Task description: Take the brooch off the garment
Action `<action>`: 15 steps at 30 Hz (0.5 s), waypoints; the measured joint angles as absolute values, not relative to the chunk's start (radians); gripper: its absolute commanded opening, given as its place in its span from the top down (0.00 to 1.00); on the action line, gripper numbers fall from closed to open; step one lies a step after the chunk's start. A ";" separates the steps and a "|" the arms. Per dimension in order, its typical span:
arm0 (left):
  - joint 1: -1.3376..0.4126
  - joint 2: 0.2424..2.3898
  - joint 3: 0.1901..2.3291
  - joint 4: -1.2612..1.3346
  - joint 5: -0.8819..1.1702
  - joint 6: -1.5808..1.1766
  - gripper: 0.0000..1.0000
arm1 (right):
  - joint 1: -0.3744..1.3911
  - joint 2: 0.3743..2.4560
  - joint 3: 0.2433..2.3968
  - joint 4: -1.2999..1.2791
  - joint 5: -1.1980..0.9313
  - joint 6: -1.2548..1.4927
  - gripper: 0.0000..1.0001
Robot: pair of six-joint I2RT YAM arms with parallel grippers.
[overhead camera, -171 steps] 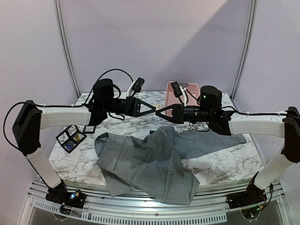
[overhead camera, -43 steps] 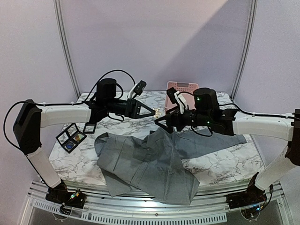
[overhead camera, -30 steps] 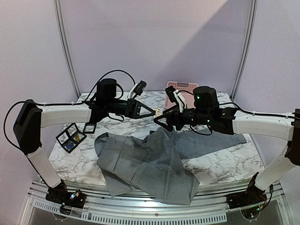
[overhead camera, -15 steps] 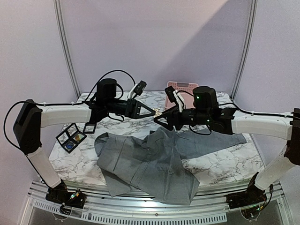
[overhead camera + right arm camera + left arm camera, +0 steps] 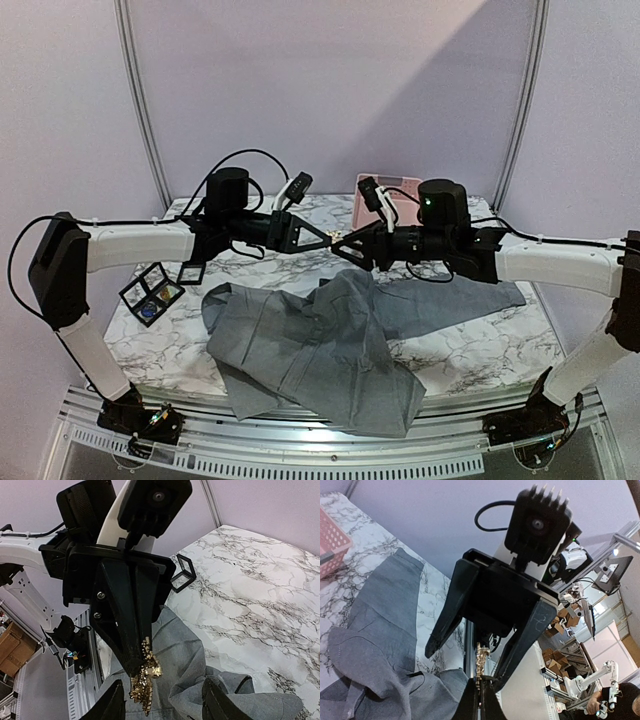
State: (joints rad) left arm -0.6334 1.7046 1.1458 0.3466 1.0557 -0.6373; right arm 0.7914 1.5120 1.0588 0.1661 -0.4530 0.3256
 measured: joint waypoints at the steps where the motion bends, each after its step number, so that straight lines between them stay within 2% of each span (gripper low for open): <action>1: -0.633 1.705 1.146 0.347 1.056 -0.637 1.00 | 0.791 1.512 1.059 0.166 -0.456 0.327 0.50; 15: -0.634 1.705 1.146 0.347 1.061 -0.636 1.00 | 0.763 1.532 1.059 0.182 -0.538 0.356 0.54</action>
